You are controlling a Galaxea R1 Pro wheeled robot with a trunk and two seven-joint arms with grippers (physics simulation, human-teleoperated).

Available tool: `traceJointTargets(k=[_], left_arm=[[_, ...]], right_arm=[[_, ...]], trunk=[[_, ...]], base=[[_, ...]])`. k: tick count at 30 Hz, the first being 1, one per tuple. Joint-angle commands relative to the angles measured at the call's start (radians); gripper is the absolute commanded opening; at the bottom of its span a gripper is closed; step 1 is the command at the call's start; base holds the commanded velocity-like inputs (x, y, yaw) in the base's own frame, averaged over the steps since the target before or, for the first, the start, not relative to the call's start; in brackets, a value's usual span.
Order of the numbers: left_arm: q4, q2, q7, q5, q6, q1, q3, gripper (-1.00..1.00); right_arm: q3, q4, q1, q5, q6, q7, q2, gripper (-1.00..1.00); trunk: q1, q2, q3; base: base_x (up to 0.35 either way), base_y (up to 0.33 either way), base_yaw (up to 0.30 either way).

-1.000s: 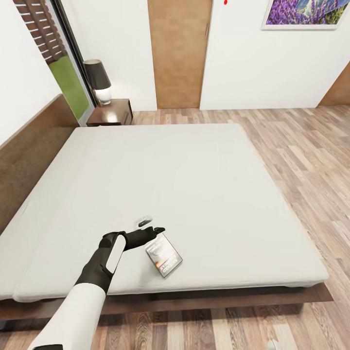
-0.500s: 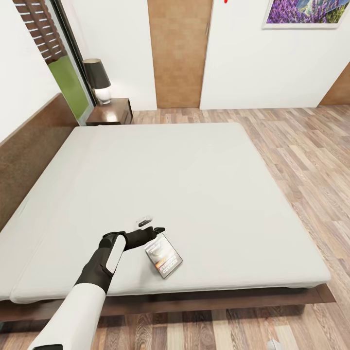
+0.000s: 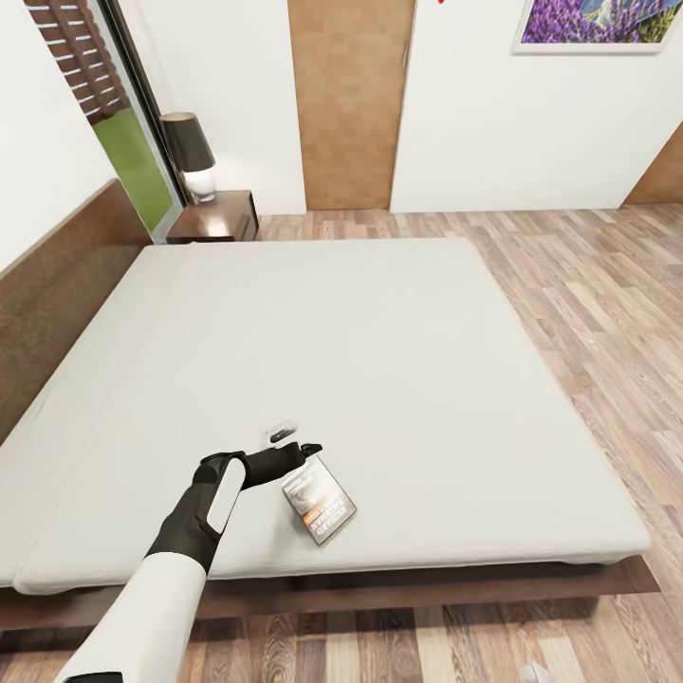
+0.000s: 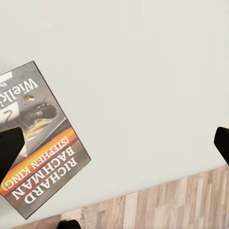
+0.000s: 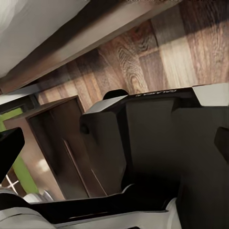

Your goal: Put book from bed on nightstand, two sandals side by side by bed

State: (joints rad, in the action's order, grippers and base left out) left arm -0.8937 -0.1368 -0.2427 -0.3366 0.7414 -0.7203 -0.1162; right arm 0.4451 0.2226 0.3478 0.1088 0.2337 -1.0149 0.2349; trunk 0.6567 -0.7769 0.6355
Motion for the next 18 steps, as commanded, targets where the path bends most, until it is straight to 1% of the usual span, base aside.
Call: traceJointTargets(k=[1,18], left_arm=[[-0.001,-0.001,-0.004,0.001,0.007,-0.001,-0.005,1.0],[-0.001,-0.001,-0.004,0.001,0.007,-0.001,-0.005,1.0]], right_arm=[[0.009,0.001,0.0,0.01,0.006,-0.005,-0.001,1.0],[0.008,0.0,0.0,0.011,0.004,-0.005,-0.001,1.0]], trunk=[[0.004,-0.008,0.004],[0.069,-0.127,0.057]], base=[[0.0,0.0,0.0],[0.0,0.0,0.0]])
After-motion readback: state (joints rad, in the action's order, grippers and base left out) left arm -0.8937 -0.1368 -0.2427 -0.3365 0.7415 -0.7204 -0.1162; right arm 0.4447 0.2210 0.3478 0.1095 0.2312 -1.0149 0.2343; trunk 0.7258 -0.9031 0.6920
